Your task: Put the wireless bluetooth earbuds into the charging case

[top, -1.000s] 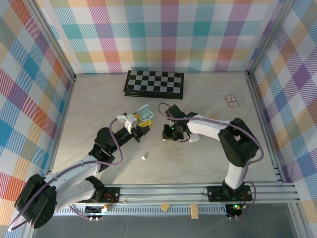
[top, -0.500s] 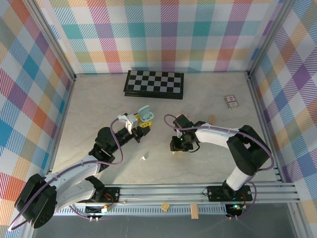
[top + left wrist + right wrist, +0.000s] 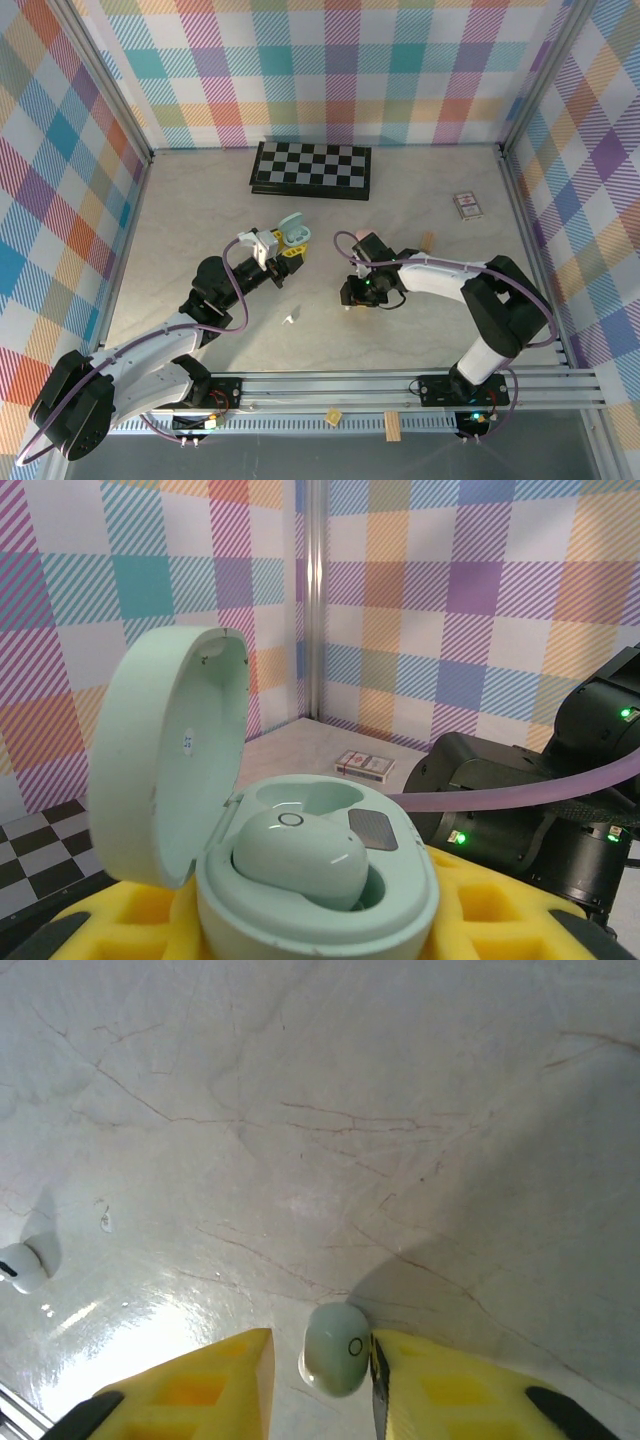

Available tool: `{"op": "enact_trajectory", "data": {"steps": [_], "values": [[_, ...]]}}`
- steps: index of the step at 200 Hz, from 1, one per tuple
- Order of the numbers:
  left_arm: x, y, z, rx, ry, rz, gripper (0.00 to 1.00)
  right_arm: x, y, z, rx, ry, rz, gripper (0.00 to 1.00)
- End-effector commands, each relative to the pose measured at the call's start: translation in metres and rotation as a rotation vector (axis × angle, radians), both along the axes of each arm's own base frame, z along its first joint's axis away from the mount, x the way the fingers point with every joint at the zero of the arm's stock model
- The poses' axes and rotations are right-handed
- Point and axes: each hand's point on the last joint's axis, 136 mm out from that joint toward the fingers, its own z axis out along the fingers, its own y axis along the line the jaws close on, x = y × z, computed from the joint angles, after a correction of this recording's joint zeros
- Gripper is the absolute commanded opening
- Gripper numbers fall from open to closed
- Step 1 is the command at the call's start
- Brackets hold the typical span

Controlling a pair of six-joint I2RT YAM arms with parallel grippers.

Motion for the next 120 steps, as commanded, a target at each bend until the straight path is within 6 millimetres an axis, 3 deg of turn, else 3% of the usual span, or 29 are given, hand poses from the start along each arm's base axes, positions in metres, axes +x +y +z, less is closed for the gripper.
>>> {"op": "enact_trajectory", "data": {"steps": [1, 120], "values": [[0.000, -0.001, 0.020, -0.032, -0.042, -0.012, 0.29, 0.000, 0.005, 0.007, 0.052, -0.001, -0.008, 0.28], [-0.002, 0.000, 0.021, -0.036, -0.042, -0.014, 0.29, 0.002, 0.000, -0.013, -0.005, 0.032, -0.035, 0.27]]}}
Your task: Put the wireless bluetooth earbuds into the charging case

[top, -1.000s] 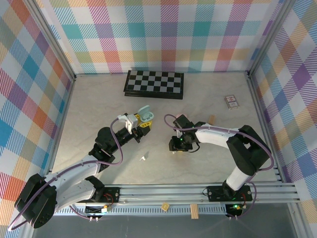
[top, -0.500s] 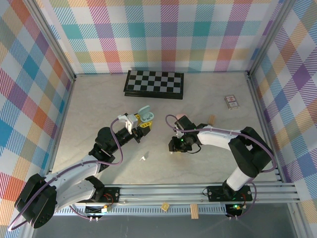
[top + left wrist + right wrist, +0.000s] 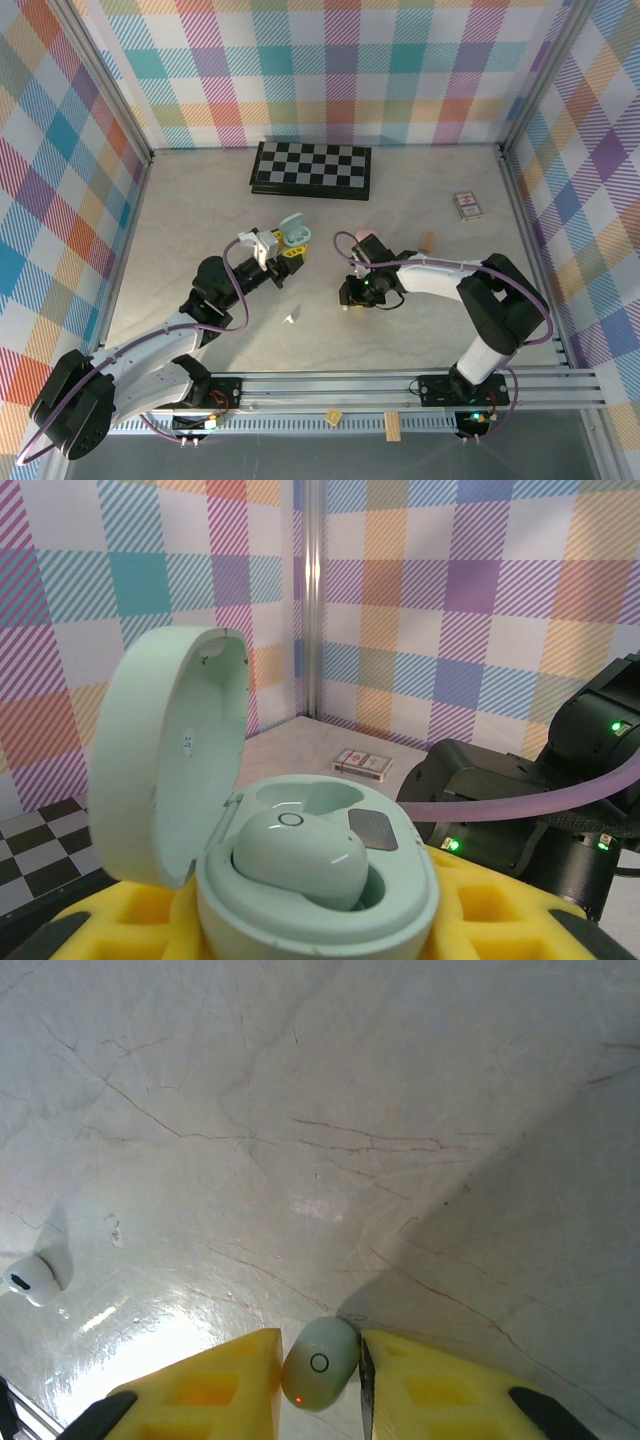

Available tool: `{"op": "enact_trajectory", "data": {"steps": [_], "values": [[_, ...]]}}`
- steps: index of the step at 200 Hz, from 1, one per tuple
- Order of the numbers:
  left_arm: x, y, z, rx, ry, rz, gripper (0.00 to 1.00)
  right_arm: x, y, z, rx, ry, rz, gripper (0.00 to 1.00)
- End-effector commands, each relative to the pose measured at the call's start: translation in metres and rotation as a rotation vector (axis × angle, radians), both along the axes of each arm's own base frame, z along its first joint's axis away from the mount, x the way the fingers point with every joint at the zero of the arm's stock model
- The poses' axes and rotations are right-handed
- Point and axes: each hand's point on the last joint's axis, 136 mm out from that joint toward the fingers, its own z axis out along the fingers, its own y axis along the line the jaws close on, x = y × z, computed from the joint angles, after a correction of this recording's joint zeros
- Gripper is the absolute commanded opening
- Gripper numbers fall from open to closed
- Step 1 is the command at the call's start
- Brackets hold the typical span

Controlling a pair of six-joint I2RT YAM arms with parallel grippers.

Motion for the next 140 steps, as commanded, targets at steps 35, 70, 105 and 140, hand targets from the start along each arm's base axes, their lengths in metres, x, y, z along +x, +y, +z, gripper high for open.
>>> {"op": "enact_trajectory", "data": {"steps": [35, 70, 105, 140], "values": [[-0.002, 0.000, 0.021, -0.035, -0.045, -0.010, 0.29, 0.000, -0.010, -0.009, -0.064, 0.030, -0.031, 0.24], [-0.001, 0.000, 0.021, -0.035, -0.045, -0.010, 0.29, 0.001, -0.010, -0.001, -0.056, 0.009, -0.030, 0.21], [0.000, -0.002, 0.017, -0.026, -0.035, -0.018, 0.29, 0.006, -0.007, 0.027, -0.010, -0.067, -0.009, 0.21], [-0.006, -0.014, 0.011, 0.027, -0.004, -0.094, 0.29, 0.010, -0.005, 0.077, 0.055, -0.198, 0.044, 0.20]]}}
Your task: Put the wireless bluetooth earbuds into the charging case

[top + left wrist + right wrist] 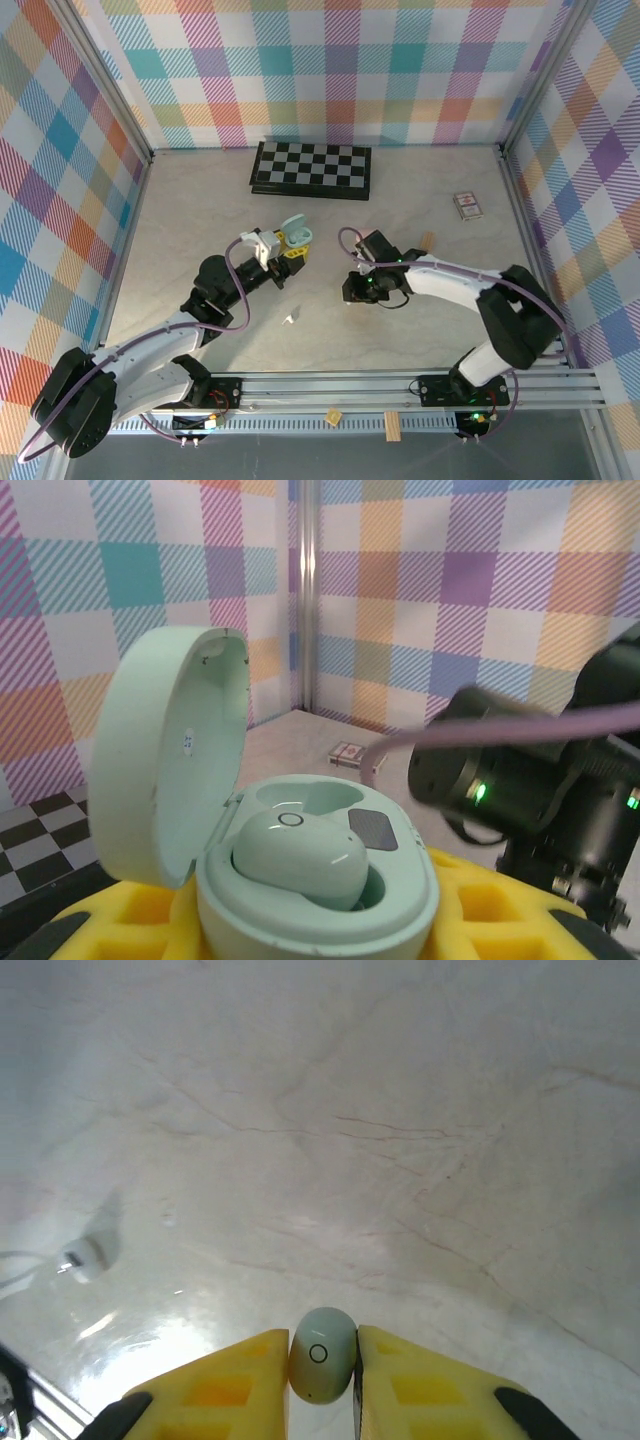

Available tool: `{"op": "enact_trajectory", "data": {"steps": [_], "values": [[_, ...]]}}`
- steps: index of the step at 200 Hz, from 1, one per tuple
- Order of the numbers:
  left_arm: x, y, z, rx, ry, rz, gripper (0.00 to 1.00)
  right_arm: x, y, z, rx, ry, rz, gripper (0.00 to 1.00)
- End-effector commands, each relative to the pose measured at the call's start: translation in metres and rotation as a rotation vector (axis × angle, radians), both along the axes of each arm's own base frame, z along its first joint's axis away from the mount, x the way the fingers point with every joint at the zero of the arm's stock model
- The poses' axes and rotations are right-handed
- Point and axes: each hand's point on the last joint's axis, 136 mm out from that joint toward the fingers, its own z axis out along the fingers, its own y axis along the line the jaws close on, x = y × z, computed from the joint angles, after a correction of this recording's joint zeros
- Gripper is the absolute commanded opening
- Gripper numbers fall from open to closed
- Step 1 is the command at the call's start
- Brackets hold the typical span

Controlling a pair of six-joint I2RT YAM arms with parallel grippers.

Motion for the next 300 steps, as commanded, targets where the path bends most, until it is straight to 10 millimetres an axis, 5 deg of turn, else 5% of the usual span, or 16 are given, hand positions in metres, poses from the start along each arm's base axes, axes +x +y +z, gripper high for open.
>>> {"op": "enact_trajectory", "data": {"steps": [1, 71, 119, 215, 300], "values": [[-0.006, -0.009, 0.016, 0.011, -0.022, -0.072, 0.29, 0.007, 0.001, 0.041, 0.037, -0.107, 0.044, 0.20], [-0.017, -0.023, 0.007, 0.012, 0.053, -0.206, 0.29, -0.009, 0.014, 0.172, 0.326, -0.284, 0.202, 0.20], [-0.025, -0.036, 0.004, 0.030, 0.078, -0.322, 0.29, -0.020, 0.023, 0.227, 0.490, -0.321, 0.285, 0.20], [-0.036, -0.042, 0.001, 0.081, 0.092, -0.401, 0.29, -0.016, 0.036, 0.243, 0.556, -0.320, 0.317, 0.20], [-0.048, -0.043, 0.006, 0.067, 0.079, -0.457, 0.29, -0.006, 0.035, 0.228, 0.509, -0.326, 0.287, 0.19]]}}
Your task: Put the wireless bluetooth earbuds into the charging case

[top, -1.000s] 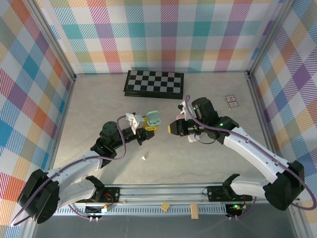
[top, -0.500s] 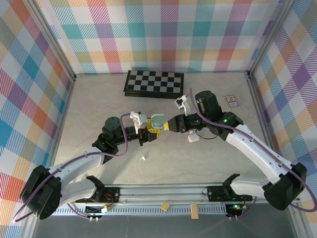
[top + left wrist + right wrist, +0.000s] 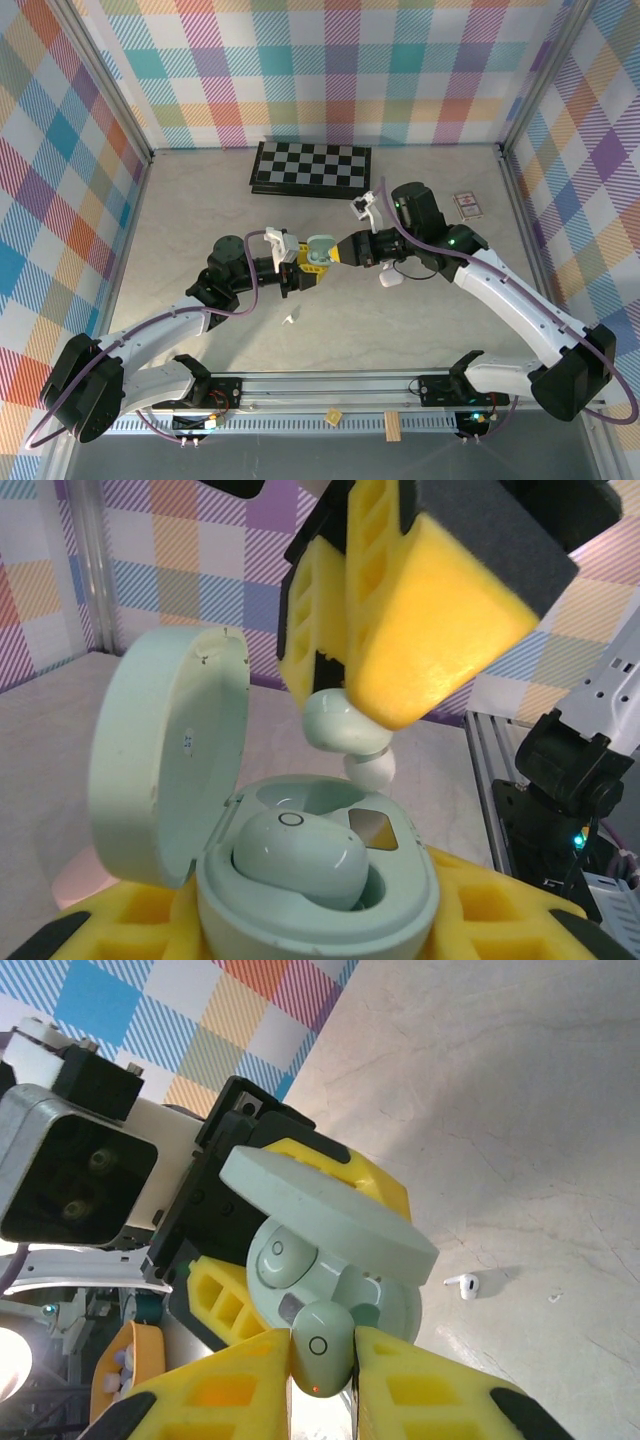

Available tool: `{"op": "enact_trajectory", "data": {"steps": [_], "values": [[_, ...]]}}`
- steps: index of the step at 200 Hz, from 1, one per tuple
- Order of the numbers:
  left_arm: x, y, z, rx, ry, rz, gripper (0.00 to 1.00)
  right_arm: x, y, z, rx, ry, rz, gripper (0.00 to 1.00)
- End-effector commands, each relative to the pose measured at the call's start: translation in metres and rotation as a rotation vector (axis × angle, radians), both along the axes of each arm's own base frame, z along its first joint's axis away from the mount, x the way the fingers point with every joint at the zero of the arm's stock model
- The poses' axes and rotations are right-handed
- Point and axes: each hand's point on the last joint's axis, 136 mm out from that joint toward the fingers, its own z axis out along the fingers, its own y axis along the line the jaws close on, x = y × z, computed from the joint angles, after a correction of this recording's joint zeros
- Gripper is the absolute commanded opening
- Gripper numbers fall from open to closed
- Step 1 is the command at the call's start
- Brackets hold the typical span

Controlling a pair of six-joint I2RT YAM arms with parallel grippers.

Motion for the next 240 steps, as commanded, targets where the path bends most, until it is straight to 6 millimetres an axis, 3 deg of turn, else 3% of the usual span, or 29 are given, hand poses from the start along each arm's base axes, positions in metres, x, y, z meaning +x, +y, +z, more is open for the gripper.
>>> {"op": "enact_trajectory", "data": {"steps": [1, 142, 162, 240], "values": [[-0.006, 0.001, 0.019, -0.032, -0.052, -0.039, 0.29, 0.008, 0.001, 0.004, 0.007, -0.036, -0.008, 0.19], [-0.002, 0.001, 0.029, -0.088, -0.057, -0.020, 0.29, 0.002, 0.000, -0.009, -0.006, -0.011, 0.013, 0.23], [-0.002, 0.001, 0.028, -0.089, -0.057, -0.019, 0.28, 0.004, -0.003, -0.005, -0.012, -0.033, -0.007, 0.32], [0.001, 0.001, 0.027, -0.091, -0.059, -0.005, 0.27, 0.005, -0.019, 0.034, 0.026, -0.155, -0.094, 0.51]]}}
